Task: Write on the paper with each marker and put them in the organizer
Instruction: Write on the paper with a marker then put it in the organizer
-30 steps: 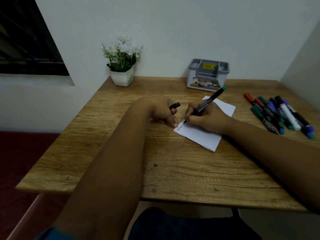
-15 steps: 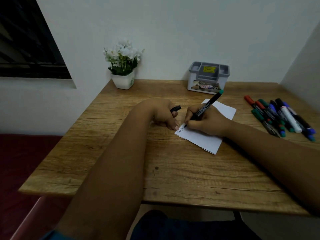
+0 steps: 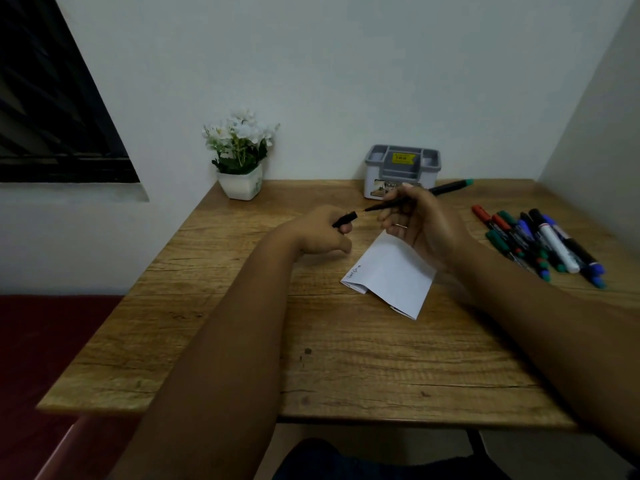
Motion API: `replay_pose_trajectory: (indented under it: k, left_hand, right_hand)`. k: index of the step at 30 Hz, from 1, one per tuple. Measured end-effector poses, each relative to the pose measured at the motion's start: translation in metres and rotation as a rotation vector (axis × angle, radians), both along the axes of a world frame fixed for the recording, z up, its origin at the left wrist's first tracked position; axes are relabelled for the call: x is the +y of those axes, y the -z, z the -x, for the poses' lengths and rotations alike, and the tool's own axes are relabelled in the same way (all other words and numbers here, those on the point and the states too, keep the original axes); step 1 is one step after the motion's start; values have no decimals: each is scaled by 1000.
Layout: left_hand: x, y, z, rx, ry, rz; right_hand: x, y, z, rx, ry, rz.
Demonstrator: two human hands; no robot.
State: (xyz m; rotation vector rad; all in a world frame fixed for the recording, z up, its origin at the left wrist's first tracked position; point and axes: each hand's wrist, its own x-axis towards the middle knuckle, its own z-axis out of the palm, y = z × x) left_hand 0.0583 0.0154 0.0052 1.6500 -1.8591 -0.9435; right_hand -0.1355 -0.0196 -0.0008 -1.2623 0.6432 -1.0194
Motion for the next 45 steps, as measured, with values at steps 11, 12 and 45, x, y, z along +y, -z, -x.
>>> replay_pose_trajectory:
  k: [11, 12, 45]
  left_hand:
    - [-2, 3, 7, -131, -17, 66]
    - [-2, 3, 9, -134, -18, 78]
    - [-41, 40, 18, 54, -404, 589]
  right_hand:
    - [-3, 14, -6, 120, 46, 151]
    - [-3, 16, -7, 138, 35, 185]
    - [-116, -99, -25, 1467, 549, 727]
